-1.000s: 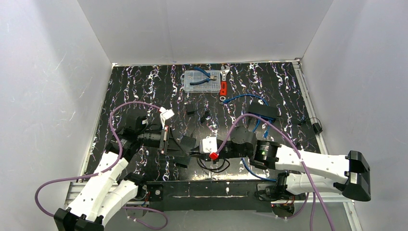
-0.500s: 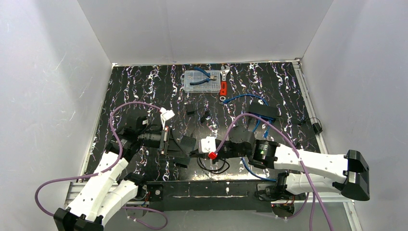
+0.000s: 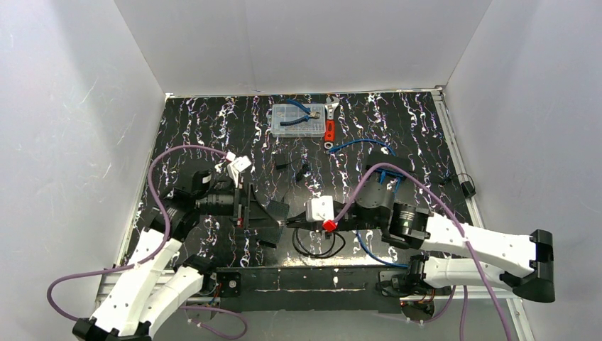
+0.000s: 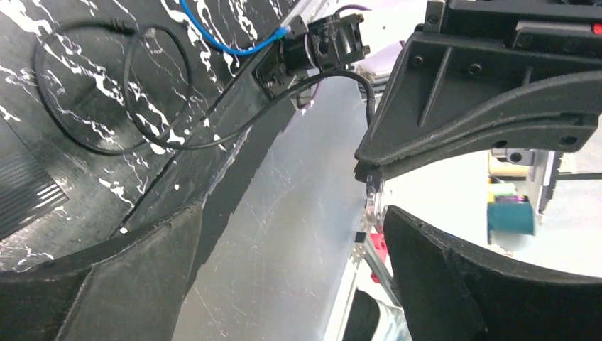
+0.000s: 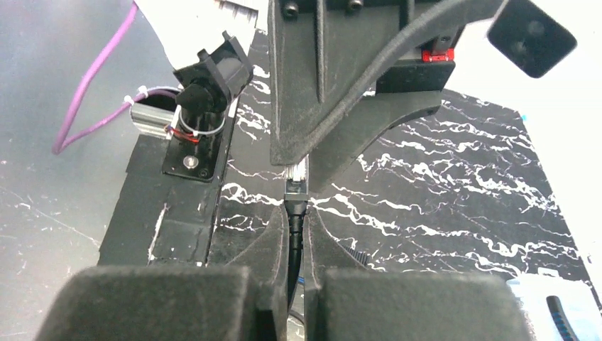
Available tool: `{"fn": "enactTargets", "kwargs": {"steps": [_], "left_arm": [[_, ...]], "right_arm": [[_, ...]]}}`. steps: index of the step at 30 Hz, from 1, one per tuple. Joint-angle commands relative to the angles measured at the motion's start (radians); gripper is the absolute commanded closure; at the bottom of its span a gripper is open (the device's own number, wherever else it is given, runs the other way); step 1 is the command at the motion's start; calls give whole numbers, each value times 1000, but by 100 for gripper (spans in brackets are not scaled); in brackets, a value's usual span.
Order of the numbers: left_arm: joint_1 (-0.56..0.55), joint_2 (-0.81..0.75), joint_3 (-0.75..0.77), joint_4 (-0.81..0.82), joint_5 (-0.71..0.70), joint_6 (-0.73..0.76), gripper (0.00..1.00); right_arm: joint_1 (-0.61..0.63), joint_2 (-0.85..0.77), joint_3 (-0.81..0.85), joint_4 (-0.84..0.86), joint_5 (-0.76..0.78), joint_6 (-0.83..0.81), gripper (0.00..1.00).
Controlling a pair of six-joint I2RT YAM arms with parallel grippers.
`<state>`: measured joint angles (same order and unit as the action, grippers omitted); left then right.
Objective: Insert the plug into the switch port
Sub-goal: Pick up the connector from the center of the board, then insert the connector into the switch port.
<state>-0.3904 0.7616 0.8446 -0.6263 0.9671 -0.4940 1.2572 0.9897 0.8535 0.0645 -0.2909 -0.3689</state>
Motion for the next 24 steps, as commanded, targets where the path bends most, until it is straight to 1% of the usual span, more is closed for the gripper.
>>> {"fn": "enactTargets", "kwargs": {"steps": [1, 5, 6, 10, 13, 16, 20, 24], "left_arm": [[-4, -39, 61, -52, -162, 2, 2], [-4, -50, 70, -64, -219, -6, 2], [-4, -52, 71, -69, -236, -5, 2], [-5, -57, 62, -85, -276, 0, 2], [-5, -69, 46, -79, -285, -2, 2], [-5, -82, 30, -67, -303, -7, 2], [-4, -82, 27, -67, -318, -12, 2], [-4, -81, 15, -63, -339, -14, 2]], "right_arm": [[22, -73, 93, -31, -31, 39, 99], [82, -99, 157, -71, -3, 59, 99], [110, -98, 180, -106, 16, 58, 99], [245, -77, 254, -163, 104, 50, 99], [353, -50, 300, -176, 170, 42, 99], [432, -20, 326, -178, 215, 55, 99], [508, 13, 315, -181, 282, 92, 99], [534, 3, 199, -113, 320, 189, 99]]}}
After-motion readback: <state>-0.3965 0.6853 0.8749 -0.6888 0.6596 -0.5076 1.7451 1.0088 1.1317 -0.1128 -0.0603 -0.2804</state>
